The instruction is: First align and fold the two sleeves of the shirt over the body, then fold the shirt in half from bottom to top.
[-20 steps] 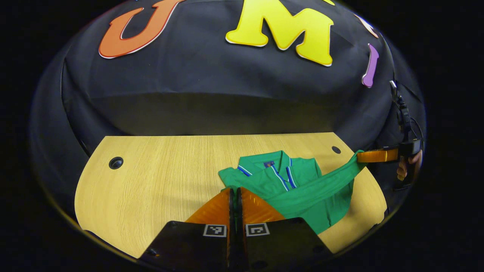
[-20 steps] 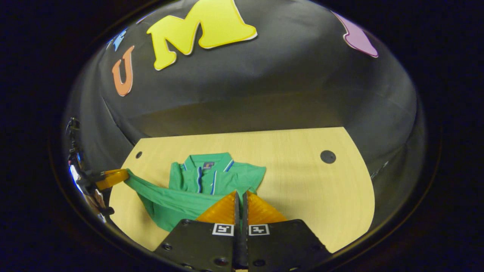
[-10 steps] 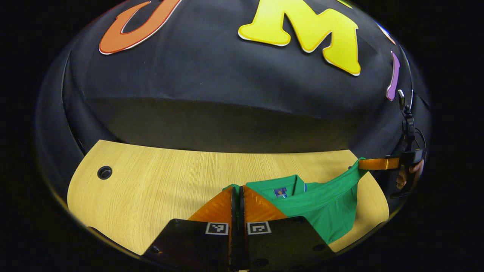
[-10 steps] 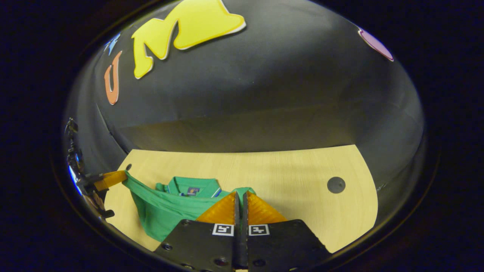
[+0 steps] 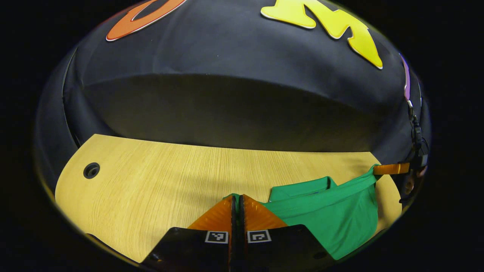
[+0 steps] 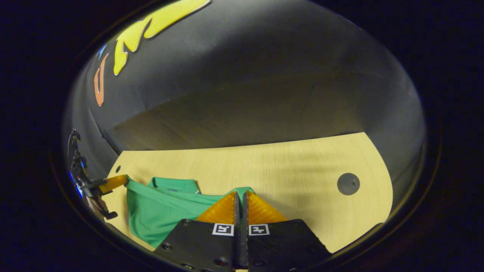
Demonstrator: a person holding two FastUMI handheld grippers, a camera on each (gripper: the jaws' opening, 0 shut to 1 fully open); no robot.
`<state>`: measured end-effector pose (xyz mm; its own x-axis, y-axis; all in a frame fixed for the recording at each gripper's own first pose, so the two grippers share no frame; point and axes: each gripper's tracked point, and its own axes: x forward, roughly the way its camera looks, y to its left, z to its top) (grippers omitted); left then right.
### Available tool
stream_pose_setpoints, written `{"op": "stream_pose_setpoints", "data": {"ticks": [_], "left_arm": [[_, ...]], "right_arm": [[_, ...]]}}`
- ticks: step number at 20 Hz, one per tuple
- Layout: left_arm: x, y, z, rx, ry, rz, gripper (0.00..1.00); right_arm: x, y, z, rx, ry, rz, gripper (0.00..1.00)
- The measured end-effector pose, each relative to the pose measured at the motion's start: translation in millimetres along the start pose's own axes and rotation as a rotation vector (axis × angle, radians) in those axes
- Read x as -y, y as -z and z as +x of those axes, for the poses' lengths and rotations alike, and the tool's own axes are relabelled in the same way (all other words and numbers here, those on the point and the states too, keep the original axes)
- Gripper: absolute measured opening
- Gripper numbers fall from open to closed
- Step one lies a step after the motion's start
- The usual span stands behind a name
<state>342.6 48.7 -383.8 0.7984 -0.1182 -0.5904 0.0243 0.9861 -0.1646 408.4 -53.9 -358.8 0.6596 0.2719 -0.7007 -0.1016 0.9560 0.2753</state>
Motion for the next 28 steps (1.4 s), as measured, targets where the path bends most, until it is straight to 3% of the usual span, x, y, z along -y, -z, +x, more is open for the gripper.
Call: {"op": "stream_pose_setpoints", "data": {"ticks": [4, 8, 9, 12, 13, 15, 20, 24, 28], "left_arm": [[2.8, 7.5, 13.8, -0.019, -0.029, 0.028, 0.07], [6.3, 5.5, 11.0, -0.014, -0.04, 0.05, 0.22], [8.0, 2.6, 6.4, -0.013, -0.04, 0.046, 0.6], [0.3, -16.0, -11.6, 0.036, -0.102, 0.049, 1.0], [1.8, -24.2, -18.5, 0.054, -0.119, 0.051, 1.0], [1.6, -39.7, -44.0, 0.081, -0.154, 0.051, 1.0], [27.2, -83.2, -134.5, 0.172, -0.191, -0.009, 1.0], [54.6, -117.9, -233.0, 0.323, -0.195, -0.016, 1.0], [89.1, -132.6, -341.2, 0.443, -0.173, 0.055, 1.0]], "right_arm": [[6.8, 10.3, 15.5, -0.019, 0.021, -0.041, 0.0], [7.7, 13.2, 17.2, -0.013, 0.06, -0.057, 0.04], [7.6, 13.2, 15.8, -0.003, 0.065, -0.065, 0.23], [5.1, 0.5, -1.8, 0.064, 0.108, -0.117, 0.79], [1.7, -3.5, -11.1, 0.091, 0.117, -0.137, 0.98], [-8.0, -19.3, -34.3, 0.16, 0.134, -0.173, 0.94], [-55.0, -47.0, -131.5, 0.328, 0.102, -0.246, 0.96], [-97.2, -45.0, -241.1, 0.458, 0.085, -0.262, 0.97], [-137.5, -20.5, -360.8, 0.59, 0.086, -0.293, 0.97]]}}
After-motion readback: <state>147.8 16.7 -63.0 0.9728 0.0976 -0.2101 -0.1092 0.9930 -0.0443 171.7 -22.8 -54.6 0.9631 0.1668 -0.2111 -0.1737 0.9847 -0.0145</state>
